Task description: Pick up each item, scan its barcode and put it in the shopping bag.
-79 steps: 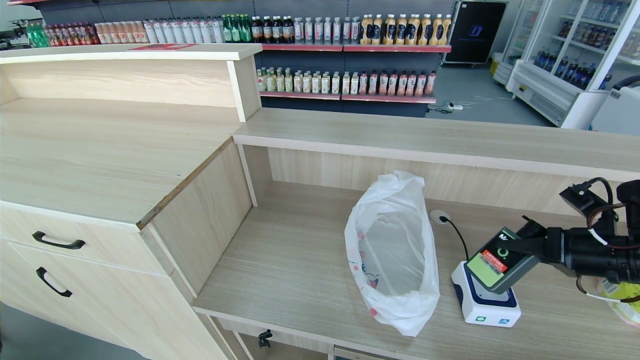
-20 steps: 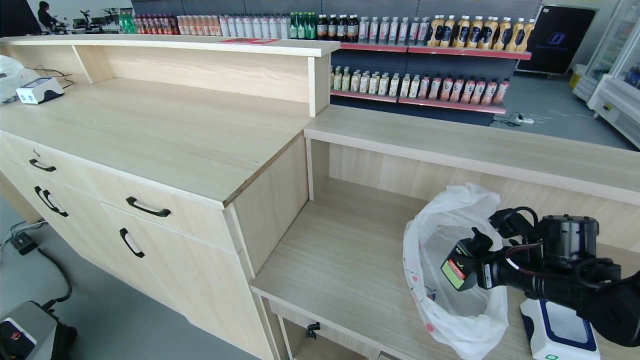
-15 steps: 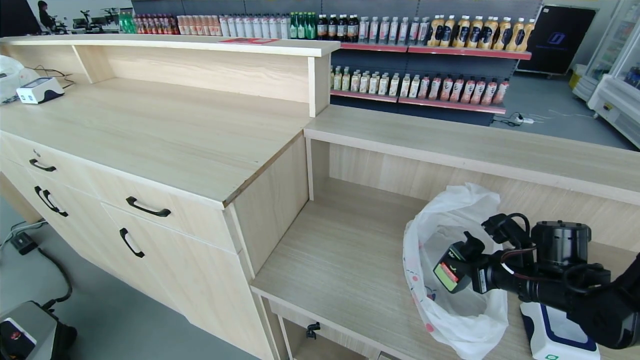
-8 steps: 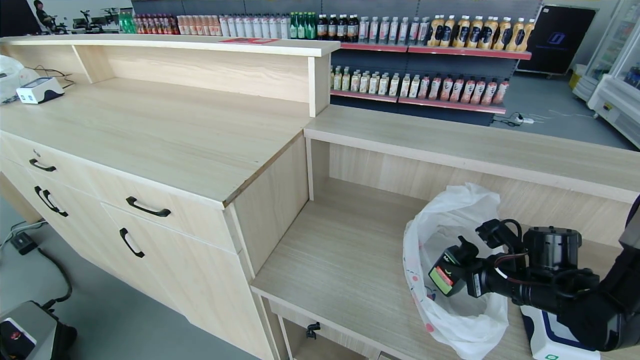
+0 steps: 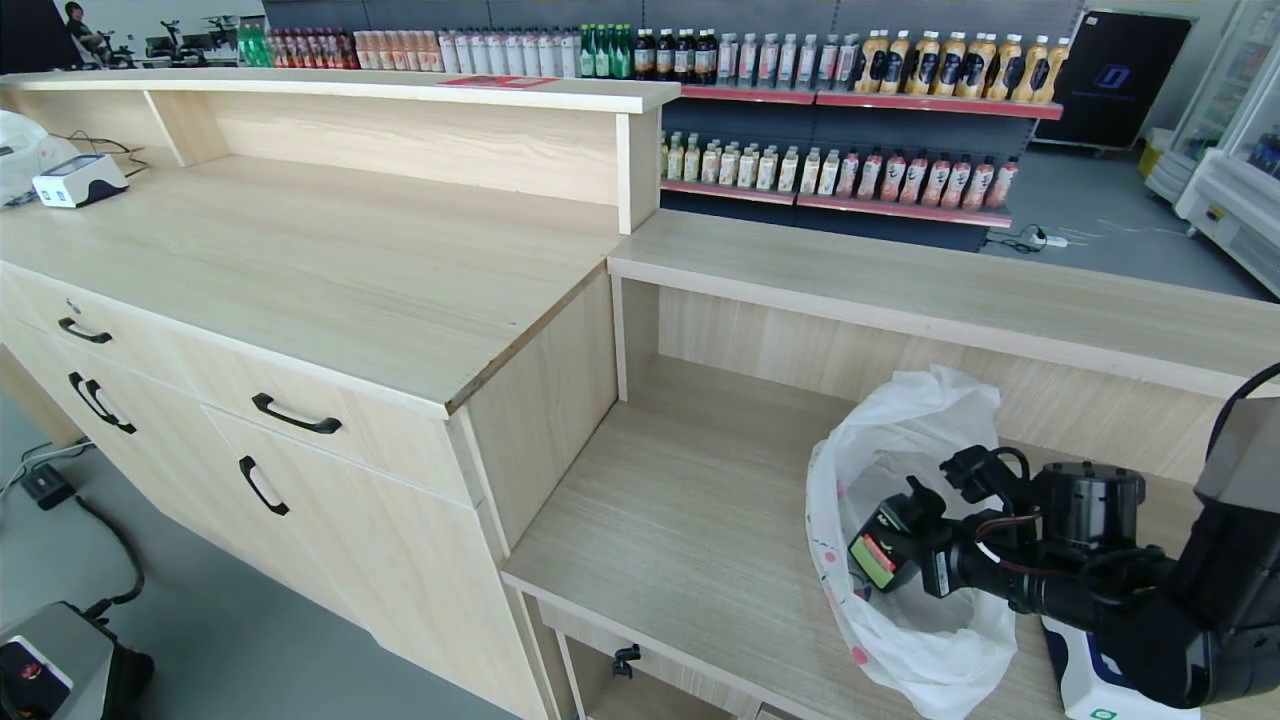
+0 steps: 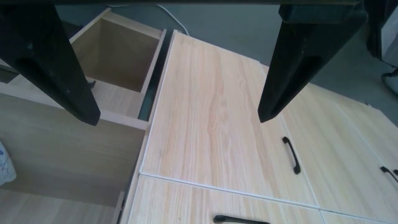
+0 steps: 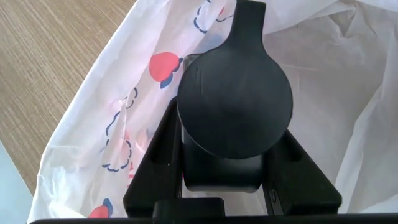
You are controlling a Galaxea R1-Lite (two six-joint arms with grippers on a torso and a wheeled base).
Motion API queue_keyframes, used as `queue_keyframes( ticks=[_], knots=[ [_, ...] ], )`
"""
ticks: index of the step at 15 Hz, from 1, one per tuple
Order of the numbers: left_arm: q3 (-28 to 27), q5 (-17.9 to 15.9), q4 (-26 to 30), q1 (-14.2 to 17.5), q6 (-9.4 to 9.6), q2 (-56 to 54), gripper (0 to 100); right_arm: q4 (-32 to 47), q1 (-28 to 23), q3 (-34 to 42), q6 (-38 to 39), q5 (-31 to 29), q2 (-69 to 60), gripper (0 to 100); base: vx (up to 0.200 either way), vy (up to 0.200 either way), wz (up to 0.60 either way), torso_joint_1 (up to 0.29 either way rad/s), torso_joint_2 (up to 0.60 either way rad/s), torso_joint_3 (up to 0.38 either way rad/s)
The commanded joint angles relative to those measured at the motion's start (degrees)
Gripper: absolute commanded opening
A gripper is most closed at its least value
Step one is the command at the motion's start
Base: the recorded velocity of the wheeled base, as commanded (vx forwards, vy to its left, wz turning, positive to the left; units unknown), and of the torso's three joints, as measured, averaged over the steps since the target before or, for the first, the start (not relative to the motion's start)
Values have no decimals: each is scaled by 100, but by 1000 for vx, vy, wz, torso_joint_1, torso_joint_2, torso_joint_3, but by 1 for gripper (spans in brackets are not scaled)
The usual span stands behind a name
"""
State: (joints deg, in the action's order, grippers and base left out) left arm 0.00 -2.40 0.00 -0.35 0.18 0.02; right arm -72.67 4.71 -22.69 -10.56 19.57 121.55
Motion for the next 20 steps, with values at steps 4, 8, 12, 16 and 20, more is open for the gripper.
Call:
queue_keyframes(
  ticks=[4,8,12,16,20],
  knots=[
    [0,3,0,0,-1,6,100,-11,66,10,1,3,149,0,0,0,0,0,0,0],
    [0,-6,0,0,-1,6,100,-2,74,45,1,3,132,100,0,0,0,0,0,0],
    [0,-6,0,0,-1,6,100,113,30,89,1,-5,-360,100,0,0,0,0,0,0],
    [0,3,0,0,-1,6,100,1457,-75,80,-52,-181,-3287,100,0,0,0,0,0,0],
    [0,-6,0,0,-1,6,100,3101,-1174,-25,-1414,-208,-5238,100,0,0,0,0,0,0]
  ],
)
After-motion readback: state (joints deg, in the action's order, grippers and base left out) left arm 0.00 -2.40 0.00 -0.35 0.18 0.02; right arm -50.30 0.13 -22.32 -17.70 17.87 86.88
